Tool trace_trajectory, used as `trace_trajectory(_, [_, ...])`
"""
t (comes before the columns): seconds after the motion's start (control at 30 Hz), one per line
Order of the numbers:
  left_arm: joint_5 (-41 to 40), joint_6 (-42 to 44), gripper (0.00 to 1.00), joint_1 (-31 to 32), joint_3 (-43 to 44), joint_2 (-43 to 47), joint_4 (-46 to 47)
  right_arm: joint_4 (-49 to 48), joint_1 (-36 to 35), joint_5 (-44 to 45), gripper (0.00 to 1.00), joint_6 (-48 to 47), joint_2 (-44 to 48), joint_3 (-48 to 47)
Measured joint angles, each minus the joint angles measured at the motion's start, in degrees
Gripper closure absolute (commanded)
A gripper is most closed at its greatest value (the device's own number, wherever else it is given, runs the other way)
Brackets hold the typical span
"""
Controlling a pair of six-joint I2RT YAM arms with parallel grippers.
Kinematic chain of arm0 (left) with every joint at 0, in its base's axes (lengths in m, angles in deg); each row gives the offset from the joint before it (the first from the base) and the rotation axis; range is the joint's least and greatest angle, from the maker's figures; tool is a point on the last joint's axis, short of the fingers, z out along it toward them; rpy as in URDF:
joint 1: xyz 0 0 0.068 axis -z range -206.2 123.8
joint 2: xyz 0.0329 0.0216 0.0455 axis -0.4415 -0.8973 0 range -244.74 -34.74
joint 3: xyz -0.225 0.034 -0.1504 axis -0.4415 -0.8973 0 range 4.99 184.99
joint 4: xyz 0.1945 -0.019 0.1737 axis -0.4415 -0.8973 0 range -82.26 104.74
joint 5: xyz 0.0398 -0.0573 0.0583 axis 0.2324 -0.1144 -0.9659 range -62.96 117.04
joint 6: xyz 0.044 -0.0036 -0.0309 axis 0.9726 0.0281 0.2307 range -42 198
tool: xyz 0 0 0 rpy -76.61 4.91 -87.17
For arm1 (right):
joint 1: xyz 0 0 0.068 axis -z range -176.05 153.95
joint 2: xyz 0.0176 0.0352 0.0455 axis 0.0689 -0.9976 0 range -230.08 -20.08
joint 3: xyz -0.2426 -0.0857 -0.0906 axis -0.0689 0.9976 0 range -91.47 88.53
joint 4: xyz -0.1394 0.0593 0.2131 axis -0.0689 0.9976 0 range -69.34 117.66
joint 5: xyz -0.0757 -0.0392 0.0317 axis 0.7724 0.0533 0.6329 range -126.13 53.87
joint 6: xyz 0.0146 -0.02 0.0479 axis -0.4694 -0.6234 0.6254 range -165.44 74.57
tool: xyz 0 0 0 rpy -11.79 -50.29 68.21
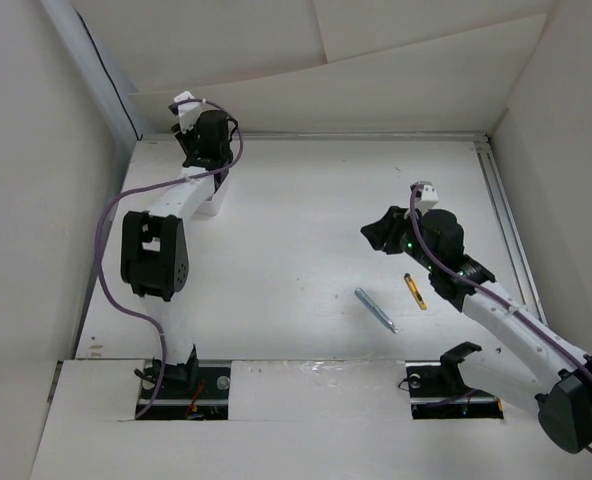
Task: Sort the stationery into containers
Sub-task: Place the stationery into the container
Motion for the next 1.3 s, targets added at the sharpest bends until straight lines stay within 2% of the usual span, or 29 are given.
trace_trajectory(0.23, [-5.05,9.97,1.0,0.35,0.0,-5.84,8.94,-1.49,-1.2,-1.51,0.56,-0.66,-0.92,0.02])
trace_trajectory(0.57, [-7.76,18.51,1.0,1.36,0.76,-9.14,20.09,-3.89,-2.34,-3.06,0.55,-1.46,-2.08,0.72])
trace_trajectory(1.3, [-8.74,27.69,0.96,2.8,3.26,-16.72,32.96,-7.21,-3.8,-5.25,0.55,-2.93,-2.05,0.96])
